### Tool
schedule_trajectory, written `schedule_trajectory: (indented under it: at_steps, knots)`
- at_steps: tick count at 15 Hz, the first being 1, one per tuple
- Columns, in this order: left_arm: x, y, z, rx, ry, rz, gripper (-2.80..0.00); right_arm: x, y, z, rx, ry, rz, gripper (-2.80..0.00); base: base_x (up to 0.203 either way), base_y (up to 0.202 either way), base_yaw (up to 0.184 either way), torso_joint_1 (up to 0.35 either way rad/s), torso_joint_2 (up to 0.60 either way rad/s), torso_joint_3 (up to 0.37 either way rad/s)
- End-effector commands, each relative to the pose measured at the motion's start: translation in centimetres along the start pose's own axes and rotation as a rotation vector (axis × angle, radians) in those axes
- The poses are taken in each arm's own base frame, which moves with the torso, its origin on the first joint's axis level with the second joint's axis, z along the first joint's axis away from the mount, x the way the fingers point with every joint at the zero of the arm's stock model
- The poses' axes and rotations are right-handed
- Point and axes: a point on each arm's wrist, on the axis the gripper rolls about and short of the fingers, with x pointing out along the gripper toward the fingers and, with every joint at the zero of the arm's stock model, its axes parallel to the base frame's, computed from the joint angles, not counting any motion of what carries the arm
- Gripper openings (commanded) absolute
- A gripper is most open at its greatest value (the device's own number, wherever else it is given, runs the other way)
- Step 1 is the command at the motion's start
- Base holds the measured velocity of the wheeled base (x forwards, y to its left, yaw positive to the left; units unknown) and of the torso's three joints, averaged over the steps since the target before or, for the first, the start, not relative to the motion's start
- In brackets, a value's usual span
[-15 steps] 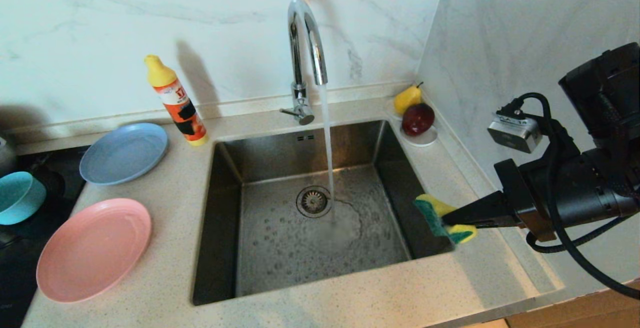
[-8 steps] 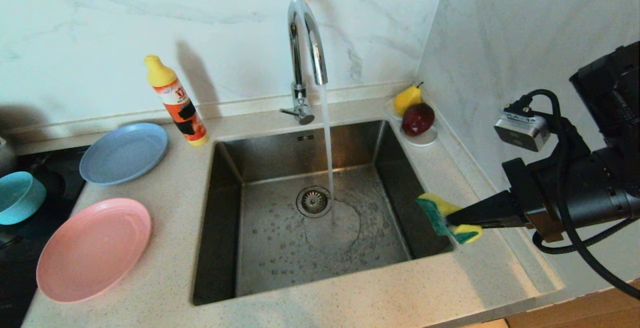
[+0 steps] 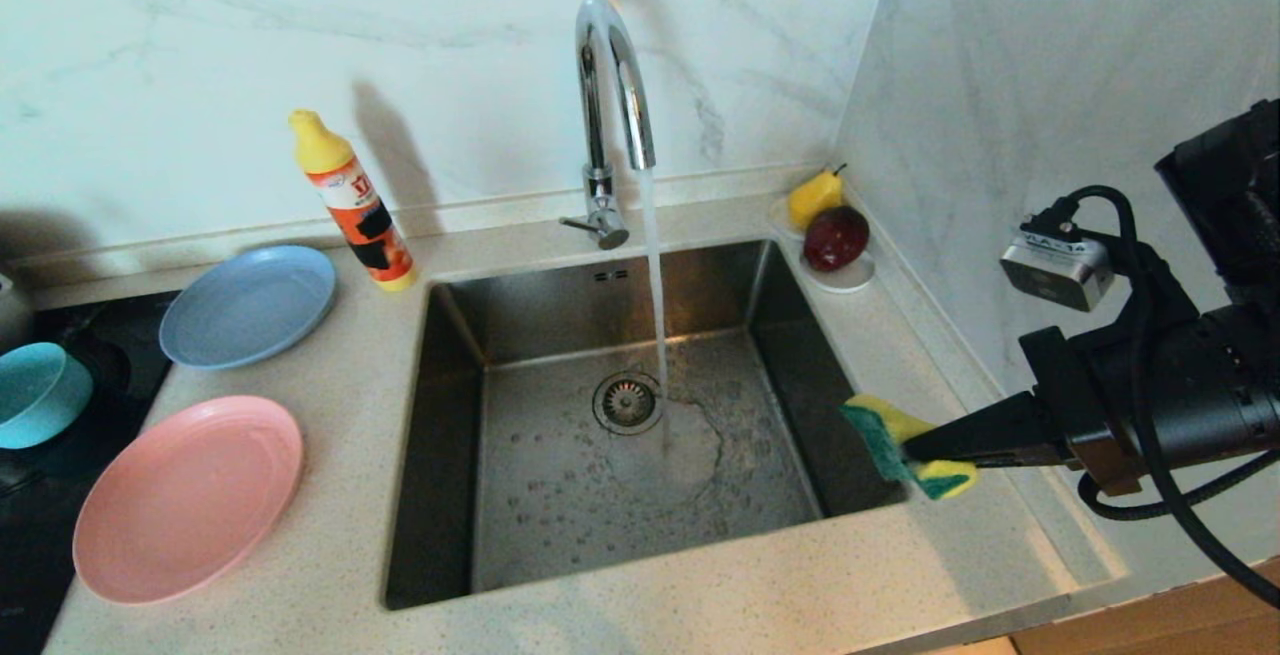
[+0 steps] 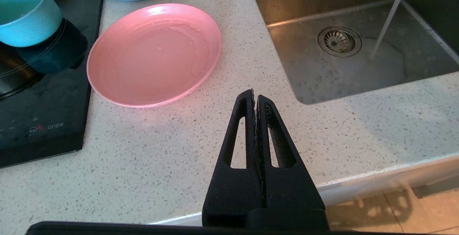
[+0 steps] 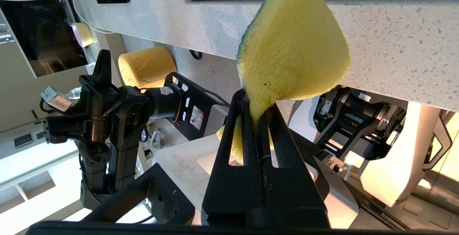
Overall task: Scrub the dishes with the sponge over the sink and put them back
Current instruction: Put down the sponge
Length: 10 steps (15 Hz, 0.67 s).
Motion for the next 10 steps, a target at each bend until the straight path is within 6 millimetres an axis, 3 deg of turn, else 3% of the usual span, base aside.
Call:
schedule_trajectory:
  at_steps: [1, 10]
  knots:
    - [0.1, 0.0, -0.4, 0.0, 0.019, -0.001, -2.8, -0.4, 0.2, -0.2, -0.004, -0.004, 0.004, -2.8, 0.0, 0.0, 0.0, 0.0, 0.0, 0.0]
    - [0.1, 0.0, -0.4, 0.0, 0.019, -0.001, -2.8, 0.3, -0.2, -2.2, -0.149, -0.097, -0.309, -2.8, 0.0, 0.0, 0.0, 0.0, 0.0, 0.0]
